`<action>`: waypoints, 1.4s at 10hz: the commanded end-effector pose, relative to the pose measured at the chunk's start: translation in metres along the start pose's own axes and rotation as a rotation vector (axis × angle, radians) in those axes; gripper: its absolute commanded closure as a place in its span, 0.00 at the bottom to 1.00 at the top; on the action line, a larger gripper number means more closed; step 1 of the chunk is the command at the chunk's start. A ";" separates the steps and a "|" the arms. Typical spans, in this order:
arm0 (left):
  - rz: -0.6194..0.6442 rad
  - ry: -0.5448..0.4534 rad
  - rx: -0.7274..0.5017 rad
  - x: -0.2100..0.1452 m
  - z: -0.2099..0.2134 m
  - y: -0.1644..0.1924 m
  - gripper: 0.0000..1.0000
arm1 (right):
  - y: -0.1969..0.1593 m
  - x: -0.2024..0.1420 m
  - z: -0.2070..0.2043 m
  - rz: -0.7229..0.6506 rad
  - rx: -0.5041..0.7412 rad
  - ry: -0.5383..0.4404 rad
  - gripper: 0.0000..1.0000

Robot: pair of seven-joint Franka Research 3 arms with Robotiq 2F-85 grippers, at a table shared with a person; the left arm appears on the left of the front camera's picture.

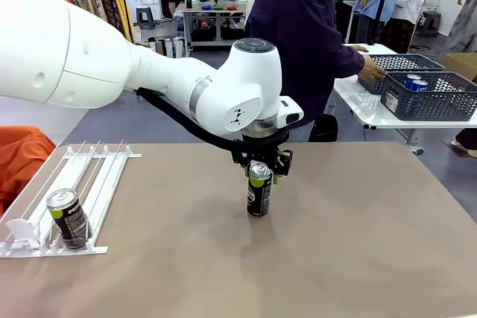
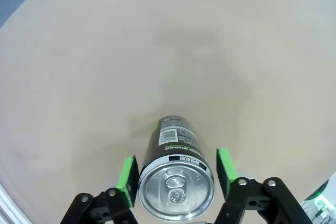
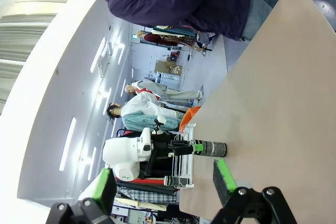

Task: Retrieve and store the cans from the dispenser.
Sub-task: Pick up one can from the Automatic Can Dispenser and place it in the middle of the table.

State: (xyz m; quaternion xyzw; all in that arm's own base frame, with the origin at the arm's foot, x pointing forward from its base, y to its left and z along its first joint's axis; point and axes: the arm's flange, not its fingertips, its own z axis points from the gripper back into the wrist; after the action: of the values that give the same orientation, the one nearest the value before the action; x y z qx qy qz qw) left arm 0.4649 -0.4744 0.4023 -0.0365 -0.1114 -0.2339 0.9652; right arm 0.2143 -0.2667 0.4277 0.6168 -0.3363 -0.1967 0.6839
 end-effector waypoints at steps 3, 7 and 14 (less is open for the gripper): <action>0.003 0.001 -0.019 0.002 0.028 0.012 0.00 | 0.004 0.001 -0.001 -0.006 0.008 -0.006 0.00; -0.086 -0.005 -0.175 -0.056 0.132 0.084 0.00 | 0.004 0.001 -0.001 -0.006 0.008 -0.006 0.00; 0.169 -0.201 -0.882 -0.214 0.198 0.405 0.00 | 0.004 0.001 -0.001 -0.006 0.008 -0.006 0.00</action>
State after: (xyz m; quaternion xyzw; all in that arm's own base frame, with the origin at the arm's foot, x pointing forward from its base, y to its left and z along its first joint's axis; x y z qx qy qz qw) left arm 0.4124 -0.0120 0.5504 -0.4264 -0.0985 -0.2071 0.8750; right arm 0.2141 -0.2668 0.4275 0.6167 -0.3363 -0.1972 0.6839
